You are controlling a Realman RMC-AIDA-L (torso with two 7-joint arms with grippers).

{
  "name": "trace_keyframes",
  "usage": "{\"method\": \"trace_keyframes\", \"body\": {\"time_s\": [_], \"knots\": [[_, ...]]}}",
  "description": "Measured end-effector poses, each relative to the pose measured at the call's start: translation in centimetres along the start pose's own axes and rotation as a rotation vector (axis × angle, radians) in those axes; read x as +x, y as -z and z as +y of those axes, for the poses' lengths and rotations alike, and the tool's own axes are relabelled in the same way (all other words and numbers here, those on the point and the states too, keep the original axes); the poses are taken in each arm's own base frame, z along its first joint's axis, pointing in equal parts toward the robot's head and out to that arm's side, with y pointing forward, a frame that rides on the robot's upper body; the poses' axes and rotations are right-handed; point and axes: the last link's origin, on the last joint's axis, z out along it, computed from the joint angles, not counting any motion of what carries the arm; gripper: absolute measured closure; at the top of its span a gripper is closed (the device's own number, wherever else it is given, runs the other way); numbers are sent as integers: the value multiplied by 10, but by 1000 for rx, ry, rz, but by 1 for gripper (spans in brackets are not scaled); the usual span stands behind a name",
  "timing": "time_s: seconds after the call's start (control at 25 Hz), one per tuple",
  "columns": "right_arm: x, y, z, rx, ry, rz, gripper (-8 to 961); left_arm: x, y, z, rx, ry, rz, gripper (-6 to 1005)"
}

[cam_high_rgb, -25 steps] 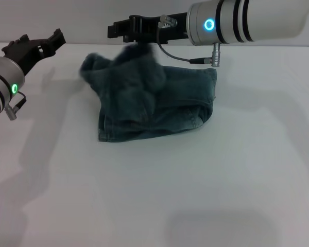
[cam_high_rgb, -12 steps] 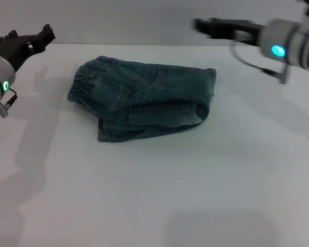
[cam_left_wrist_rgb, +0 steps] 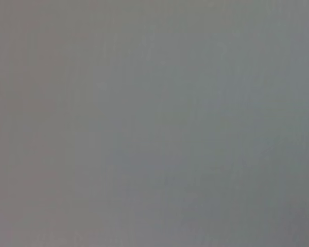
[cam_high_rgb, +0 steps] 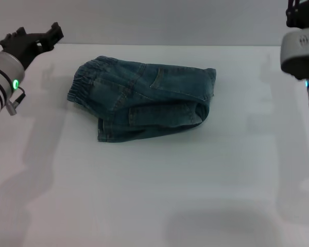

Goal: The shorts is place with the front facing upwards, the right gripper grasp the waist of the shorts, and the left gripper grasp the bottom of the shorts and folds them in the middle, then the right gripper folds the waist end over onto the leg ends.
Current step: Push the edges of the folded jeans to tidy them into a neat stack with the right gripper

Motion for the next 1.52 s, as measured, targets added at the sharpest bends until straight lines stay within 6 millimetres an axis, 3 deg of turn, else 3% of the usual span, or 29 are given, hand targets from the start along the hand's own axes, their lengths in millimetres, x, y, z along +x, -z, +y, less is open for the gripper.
{"method": "trace_keyframes", "body": {"time_s": [0.2, 0.4, 0.72, 0.84, 1.12, 1.52], "knots": [[-1, 17, 24, -209, -195, -146, 540, -4, -4, 4, -5, -14, -11, 136], [13, 41, 47, -510, -413, -111, 572, -5, -3, 4, 14, -16, 5, 136], [39, 76, 68, -781, -540, 71, 869, -8, -3, 8, 21, -27, 18, 136], [51, 86, 72, -814, -547, 155, 955, -8, -3, 9, 19, -22, 16, 135], [69, 93, 76, -825, -542, 298, 937, -13, -1, 10, 12, -18, 5, 135], [83, 87, 66, -820, -575, 391, 912, -19, 1, 14, -3, -24, -12, 136]]}}
